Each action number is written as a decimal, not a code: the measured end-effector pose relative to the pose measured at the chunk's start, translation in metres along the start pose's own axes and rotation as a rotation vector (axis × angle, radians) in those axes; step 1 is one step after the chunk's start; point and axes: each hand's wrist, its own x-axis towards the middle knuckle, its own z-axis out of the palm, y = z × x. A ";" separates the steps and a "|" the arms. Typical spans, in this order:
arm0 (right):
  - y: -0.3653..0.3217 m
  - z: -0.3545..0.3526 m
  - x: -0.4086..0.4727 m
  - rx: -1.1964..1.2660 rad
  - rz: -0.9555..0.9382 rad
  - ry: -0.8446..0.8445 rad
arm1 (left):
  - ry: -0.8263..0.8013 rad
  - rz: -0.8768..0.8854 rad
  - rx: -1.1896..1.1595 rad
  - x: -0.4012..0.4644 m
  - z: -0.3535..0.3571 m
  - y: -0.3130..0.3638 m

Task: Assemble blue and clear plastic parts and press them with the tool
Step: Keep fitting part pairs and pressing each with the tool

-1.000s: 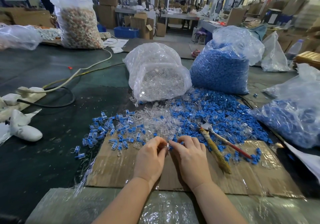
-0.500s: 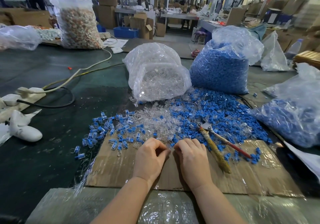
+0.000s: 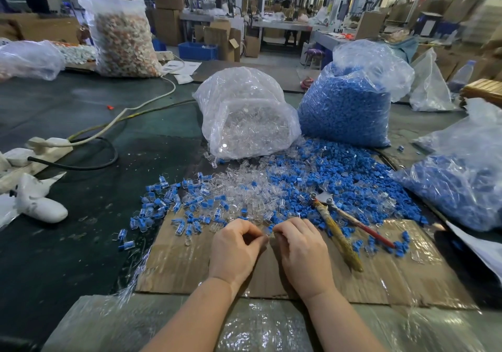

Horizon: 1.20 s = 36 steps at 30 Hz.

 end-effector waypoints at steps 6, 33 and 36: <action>0.002 0.002 0.000 0.016 -0.059 -0.006 | -0.008 0.013 -0.025 0.000 -0.001 -0.001; 0.000 -0.002 -0.001 0.119 0.070 -0.026 | -0.083 -0.030 -0.194 0.001 -0.002 -0.001; -0.001 -0.002 -0.001 0.100 0.051 -0.028 | -0.093 -0.026 -0.193 0.001 -0.003 -0.001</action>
